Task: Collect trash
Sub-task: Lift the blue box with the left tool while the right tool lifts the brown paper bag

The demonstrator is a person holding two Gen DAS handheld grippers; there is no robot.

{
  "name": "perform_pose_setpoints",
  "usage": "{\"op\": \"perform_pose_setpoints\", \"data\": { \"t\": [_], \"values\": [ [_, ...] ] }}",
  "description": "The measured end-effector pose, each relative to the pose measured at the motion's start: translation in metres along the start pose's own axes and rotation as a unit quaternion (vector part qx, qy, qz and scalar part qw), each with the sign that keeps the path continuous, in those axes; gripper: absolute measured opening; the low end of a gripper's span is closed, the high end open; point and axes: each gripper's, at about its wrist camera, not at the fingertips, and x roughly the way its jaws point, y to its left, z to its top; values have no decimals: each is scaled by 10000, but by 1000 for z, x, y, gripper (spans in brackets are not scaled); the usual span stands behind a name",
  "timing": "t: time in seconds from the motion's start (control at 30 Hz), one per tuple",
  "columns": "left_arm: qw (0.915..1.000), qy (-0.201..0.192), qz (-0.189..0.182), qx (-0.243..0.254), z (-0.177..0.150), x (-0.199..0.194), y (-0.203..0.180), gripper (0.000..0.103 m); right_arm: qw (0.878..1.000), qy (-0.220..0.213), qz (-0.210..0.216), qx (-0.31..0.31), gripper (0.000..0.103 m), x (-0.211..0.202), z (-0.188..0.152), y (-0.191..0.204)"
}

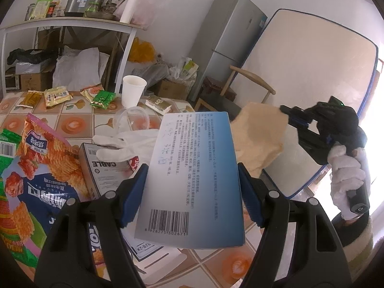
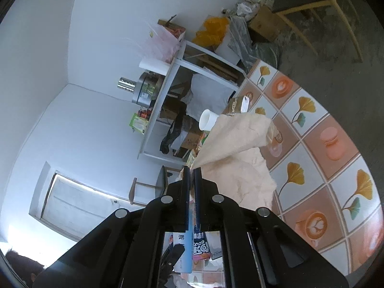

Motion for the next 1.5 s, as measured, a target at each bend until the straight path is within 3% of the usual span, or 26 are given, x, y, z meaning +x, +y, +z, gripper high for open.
{"op": "perform_pose_setpoints", "data": {
  "t": [0.6,1.5],
  "values": [
    [9993,-355,-59,30,6,-33,-17,69,9989,-385,89,-256,4,-54,-11,30],
    [9989,-460,-70,-93,6,-44,-8,69,9991,-327,52,-251,4,-49,-17,36]
  ]
}}
